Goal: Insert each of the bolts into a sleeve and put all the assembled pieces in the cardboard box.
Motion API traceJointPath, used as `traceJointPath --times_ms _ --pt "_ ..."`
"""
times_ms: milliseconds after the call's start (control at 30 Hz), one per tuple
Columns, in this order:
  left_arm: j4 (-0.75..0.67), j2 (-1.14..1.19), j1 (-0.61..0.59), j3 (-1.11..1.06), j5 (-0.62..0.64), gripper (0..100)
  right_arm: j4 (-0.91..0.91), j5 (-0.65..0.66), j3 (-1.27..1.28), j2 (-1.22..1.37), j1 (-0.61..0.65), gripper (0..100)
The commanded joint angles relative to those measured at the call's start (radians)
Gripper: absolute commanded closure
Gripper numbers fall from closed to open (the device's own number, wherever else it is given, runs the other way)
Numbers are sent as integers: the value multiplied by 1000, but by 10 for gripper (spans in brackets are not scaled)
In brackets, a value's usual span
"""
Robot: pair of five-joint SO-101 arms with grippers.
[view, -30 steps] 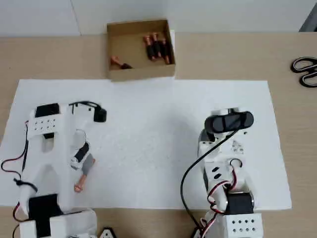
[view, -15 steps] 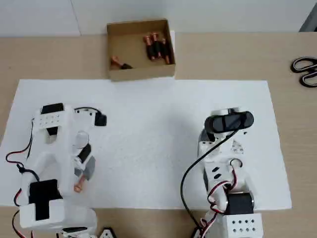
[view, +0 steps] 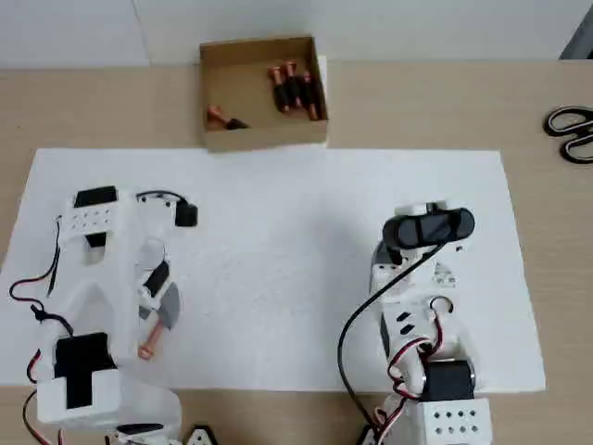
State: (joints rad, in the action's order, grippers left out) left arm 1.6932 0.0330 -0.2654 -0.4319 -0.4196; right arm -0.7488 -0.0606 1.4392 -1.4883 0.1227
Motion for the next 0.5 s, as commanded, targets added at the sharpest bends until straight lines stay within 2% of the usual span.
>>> traceJointPath --times_ms 0,467 --pt "-5 -2 3 51 6 848 19 3 -6 -13 5 995" --pt "-55 11 3 48 2 848 21 3 -6 -13 5 995"
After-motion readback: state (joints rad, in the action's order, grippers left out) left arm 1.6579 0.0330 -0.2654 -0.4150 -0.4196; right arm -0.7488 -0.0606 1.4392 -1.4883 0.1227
